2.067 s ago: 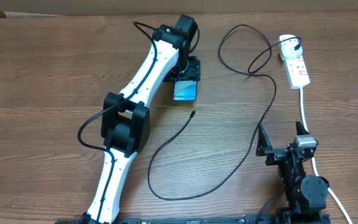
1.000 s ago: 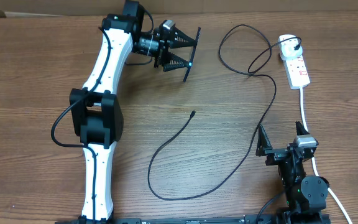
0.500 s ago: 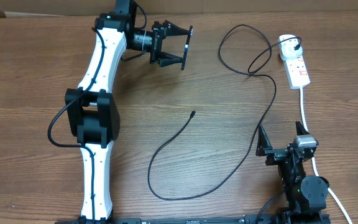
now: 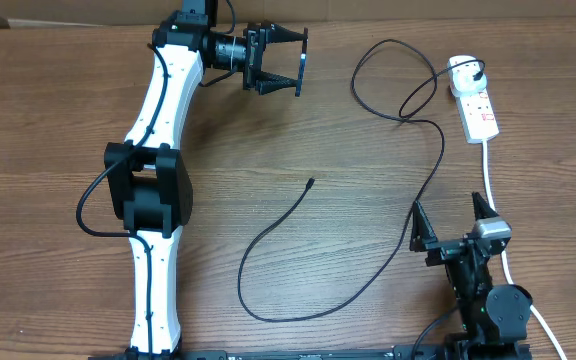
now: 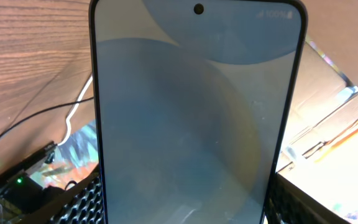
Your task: Plug charger to phone and switch on socket
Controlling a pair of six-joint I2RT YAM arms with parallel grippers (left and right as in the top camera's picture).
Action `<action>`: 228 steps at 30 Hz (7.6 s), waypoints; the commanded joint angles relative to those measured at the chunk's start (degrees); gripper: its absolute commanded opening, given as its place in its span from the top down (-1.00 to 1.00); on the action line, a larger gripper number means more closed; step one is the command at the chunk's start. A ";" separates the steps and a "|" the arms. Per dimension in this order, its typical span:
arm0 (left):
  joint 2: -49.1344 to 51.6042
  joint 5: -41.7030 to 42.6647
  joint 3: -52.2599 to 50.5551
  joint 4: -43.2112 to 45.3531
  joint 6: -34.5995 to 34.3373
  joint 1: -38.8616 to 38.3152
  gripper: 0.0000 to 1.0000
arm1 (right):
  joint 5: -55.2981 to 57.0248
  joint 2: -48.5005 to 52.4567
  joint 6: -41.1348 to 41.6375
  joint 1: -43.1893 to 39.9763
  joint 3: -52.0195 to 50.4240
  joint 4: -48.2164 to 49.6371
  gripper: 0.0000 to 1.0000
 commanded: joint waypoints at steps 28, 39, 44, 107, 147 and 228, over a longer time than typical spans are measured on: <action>-0.24 1.77 1.88 8.15 -9.20 0.31 -0.36 | -15.30 42.86 -3.43 0.11 45.38 -23.02 -1.00; -0.24 1.79 1.88 8.15 -9.18 0.31 -0.36 | -54.49 75.10 0.09 0.11 60.57 -25.97 -1.00; -0.24 1.75 1.88 8.13 -9.20 0.31 -0.37 | -64.50 80.98 0.13 0.11 60.57 -21.22 -1.00; -0.24 4.81 1.88 8.13 -11.08 -2.45 -0.36 | -16.09 84.06 22.82 1.88 60.41 -25.92 -1.00; -0.24 3.50 1.88 8.11 -11.08 -2.49 -0.36 | -16.41 84.06 33.11 1.88 60.41 -23.85 -1.00; -0.22 -5.18 1.86 7.63 -2.05 -5.88 -0.29 | 8.96 84.21 22.75 24.15 67.34 -11.67 -0.82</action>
